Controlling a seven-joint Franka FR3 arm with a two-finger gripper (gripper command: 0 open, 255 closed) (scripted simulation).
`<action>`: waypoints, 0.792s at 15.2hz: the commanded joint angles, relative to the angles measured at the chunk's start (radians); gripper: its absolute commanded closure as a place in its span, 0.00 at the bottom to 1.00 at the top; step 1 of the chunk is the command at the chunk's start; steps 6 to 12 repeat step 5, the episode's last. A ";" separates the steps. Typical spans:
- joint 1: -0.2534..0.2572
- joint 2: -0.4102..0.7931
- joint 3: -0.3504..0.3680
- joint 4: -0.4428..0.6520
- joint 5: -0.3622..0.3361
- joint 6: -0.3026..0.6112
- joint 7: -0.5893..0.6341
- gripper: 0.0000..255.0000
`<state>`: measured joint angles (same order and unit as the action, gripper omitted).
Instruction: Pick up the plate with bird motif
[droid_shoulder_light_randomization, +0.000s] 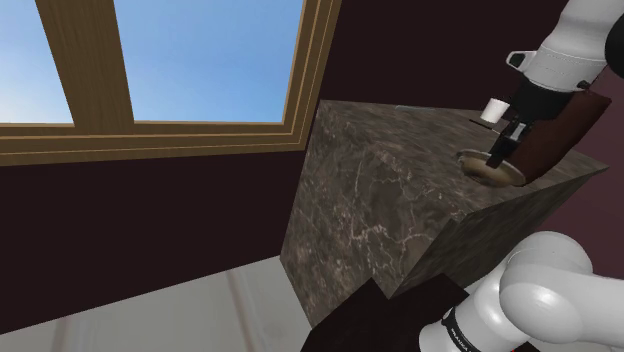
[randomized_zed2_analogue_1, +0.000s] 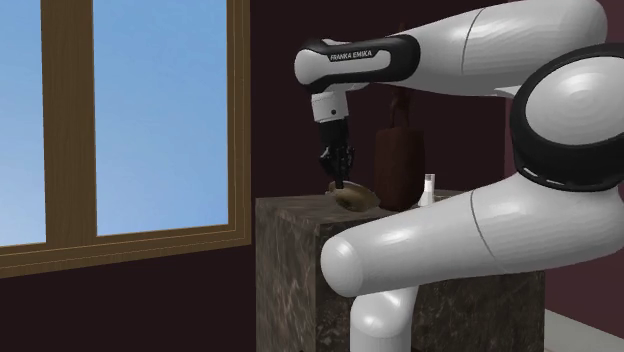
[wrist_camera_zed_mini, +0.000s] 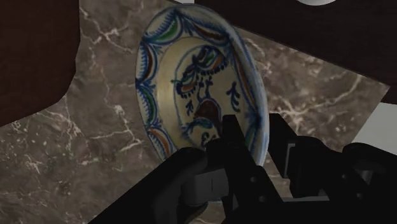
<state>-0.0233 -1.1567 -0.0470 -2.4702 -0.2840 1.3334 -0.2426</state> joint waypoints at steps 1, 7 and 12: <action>0.000 0.015 0.004 0.035 0.004 -0.021 -0.004 1.00; -0.001 0.033 0.007 0.073 0.004 -0.040 -0.009 1.00; -0.001 0.033 0.007 0.073 0.004 -0.040 -0.009 1.00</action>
